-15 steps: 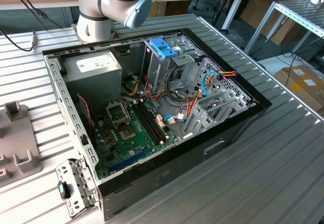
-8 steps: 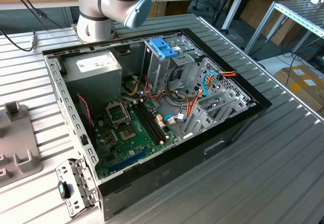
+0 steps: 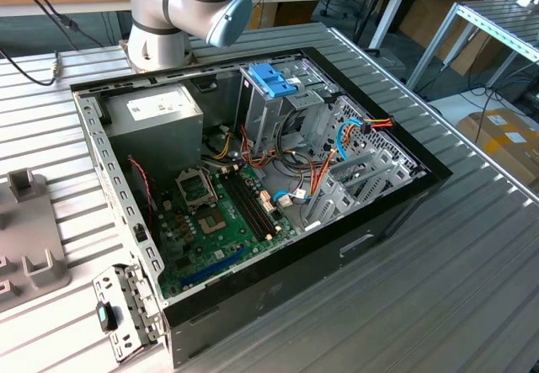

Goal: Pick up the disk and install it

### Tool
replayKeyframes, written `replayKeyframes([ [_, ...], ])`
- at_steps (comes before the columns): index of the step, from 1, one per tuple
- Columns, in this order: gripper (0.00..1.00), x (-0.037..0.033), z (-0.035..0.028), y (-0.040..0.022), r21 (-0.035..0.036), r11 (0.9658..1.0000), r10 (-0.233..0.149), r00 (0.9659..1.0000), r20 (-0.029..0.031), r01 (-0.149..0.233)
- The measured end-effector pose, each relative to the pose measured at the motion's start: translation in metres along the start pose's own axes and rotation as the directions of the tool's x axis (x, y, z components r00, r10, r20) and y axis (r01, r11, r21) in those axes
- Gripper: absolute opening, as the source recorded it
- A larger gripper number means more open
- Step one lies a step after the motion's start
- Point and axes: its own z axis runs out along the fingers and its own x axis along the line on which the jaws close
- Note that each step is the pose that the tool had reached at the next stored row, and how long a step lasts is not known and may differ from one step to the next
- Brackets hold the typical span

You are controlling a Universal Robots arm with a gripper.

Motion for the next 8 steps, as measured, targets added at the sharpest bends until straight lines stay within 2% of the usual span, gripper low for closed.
replayKeyframes([
  [8, 0.11, 0.0000, 0.0000, 0.0000, -0.0006, 0.9998, -0.021, 0.9998, -0.0010, 0.021],
])
